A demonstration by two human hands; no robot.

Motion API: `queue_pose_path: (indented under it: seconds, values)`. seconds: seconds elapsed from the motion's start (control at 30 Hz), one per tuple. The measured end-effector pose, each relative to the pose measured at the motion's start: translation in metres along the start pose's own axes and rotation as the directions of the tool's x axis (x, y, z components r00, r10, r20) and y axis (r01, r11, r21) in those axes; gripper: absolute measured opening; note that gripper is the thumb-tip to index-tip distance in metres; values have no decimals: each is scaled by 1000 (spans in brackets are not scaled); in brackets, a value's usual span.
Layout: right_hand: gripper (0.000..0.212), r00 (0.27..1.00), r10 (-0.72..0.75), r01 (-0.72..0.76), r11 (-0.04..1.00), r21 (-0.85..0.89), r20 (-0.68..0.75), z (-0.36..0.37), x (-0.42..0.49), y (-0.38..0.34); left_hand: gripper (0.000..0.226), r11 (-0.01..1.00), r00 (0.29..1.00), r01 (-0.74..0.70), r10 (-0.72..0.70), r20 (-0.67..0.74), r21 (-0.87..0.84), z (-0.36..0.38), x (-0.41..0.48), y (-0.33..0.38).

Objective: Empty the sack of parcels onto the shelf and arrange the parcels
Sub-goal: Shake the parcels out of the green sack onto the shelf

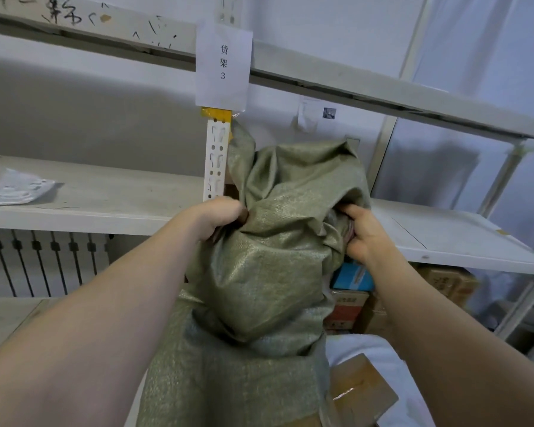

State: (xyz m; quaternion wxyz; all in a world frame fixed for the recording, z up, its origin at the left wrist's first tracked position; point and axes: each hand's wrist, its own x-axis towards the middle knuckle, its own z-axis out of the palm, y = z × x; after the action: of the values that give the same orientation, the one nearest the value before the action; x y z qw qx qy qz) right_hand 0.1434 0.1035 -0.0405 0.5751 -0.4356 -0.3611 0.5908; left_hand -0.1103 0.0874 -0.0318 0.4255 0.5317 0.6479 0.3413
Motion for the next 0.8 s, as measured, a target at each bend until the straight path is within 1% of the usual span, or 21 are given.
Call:
queue_pose_path:
  seconds: [0.03, 0.07, 0.1, 0.13, 0.17, 0.2, 0.23, 0.27, 0.33, 0.43, 0.53, 0.6, 0.63, 0.67, 0.73, 0.77, 0.8]
  values:
    - [15, 999, -25, 26, 999, -34, 26, 4, -1, -6, 18, 989, 999, -30, 27, -23, -141, 0, 0, 4]
    - [15, 997, -58, 62, 996, -68, 55, 7, 0, -10, 14, 958, 997, -71, 56, -59, -278, -1, 0, 9]
    - [19, 993, -91, 100, 988, -117, 79, 10, 0, -14, 21, 915, 991, -116, 81, -107, -387, -3, 4, 15]
    - [26, 989, -114, 128, 978, -166, 96, 13, 0, -17, 46, 871, 987, -152, 109, -117, -468, -5, 8, 21]
    - [31, 986, -135, 154, 966, -209, 103, 14, -1, -20, 82, 826, 985, -172, 132, -113, -536, -6, 14, 27]
    - [33, 981, -154, 178, 957, -229, 119, 16, -3, -22, 113, 803, 985, -171, 144, -93, -572, -6, 23, 30]
    - [30, 975, -170, 199, 953, -230, 141, 18, -6, -25, 131, 805, 984, -178, 156, -89, -566, -5, 27, 34]
    - [27, 969, -185, 218, 952, -214, 162, 20, -9, -28, 137, 822, 981, -191, 173, -85, -537, -3, 18, 40]
    - [24, 955, -200, 238, 958, -162, 219, 22, -15, -34, 133, 855, 974, -226, 211, -85, -467, 2, -3, 53]
    - [24, 923, -201, 239, 968, -79, 327, 19, -18, -43, 128, 916, 976, -218, 199, -91, -335, 5, -2, 57]
    - [21, 914, -222, 230, 973, 18, 341, 17, -25, -53, 118, 891, 965, -256, 255, -52, -375, 3, 1, 62]
    - [17, 911, -246, 231, 969, 85, 329, 18, -28, -59, 124, 883, 960, -278, 250, -123, -377, 1, 6, 63]
    - [19, 907, -260, 240, 966, 100, 332, 19, -31, -61, 122, 889, 957, -285, 241, -163, -359, -1, 8, 65]
    - [25, 904, -267, 250, 964, 95, 334, 20, -31, -63, 112, 894, 952, -292, 236, -195, -340, -4, 9, 67]
    - [32, 894, -248, 249, 967, 45, 374, 24, -35, -68, 65, 892, 928, -346, 280, -245, -290, -6, 3, 74]
    - [30, 888, -225, 236, 972, 21, 401, 27, -37, -71, 42, 884, 913, -380, 310, -267, -273, -6, 2, 77]
    - [25, 881, -195, 216, 976, -1, 431, 28, -38, -73, 26, 875, 894, -413, 336, -296, -255, -7, 2, 80]
